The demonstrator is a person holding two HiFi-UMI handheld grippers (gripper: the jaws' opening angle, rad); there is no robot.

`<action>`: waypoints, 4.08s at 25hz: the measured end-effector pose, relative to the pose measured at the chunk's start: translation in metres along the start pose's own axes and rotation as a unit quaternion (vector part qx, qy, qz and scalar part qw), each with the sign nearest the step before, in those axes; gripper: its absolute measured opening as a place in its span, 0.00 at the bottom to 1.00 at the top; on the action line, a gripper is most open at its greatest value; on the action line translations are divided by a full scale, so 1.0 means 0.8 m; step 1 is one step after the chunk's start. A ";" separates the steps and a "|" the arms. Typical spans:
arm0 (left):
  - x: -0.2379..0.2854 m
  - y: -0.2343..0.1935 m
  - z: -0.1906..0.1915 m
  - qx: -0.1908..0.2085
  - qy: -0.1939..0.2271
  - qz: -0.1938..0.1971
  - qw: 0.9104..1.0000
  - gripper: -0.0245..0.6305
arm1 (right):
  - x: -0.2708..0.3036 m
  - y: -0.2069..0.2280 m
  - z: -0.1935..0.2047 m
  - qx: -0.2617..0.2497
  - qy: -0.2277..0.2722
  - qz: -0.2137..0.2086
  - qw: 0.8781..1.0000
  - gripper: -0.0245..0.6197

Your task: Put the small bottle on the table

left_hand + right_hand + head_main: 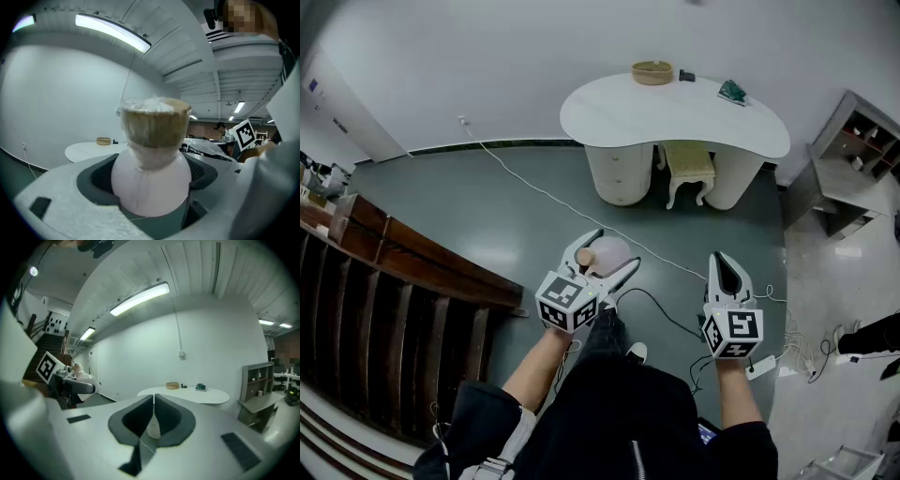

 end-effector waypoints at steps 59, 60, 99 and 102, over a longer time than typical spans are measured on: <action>0.475 -0.289 -0.200 0.042 -0.045 0.067 0.996 0.66 | 0.461 0.282 -0.166 0.038 0.001 0.021 0.999 0.02; 0.485 -0.287 -0.204 0.042 -0.045 0.064 0.996 0.66 | 0.466 0.293 -0.168 0.038 0.000 0.018 0.999 0.02; 0.899 -0.472 -0.353 0.116 -0.090 0.169 0.975 0.66 | 0.767 0.519 -0.272 0.056 -0.030 0.106 0.992 0.02; 0.925 -0.482 -0.360 0.119 -0.099 0.187 0.970 0.66 | 0.784 0.526 -0.275 0.057 -0.038 0.116 0.991 0.02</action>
Point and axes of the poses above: the fingertips, and each gripper's own axes: x forward along the fingers, y to its right, z out of its underside, the point moved 9 cm from there along -x, backward along the fingers, and after that the axes turned 10 degrees about -y, right-handed, at the moved point
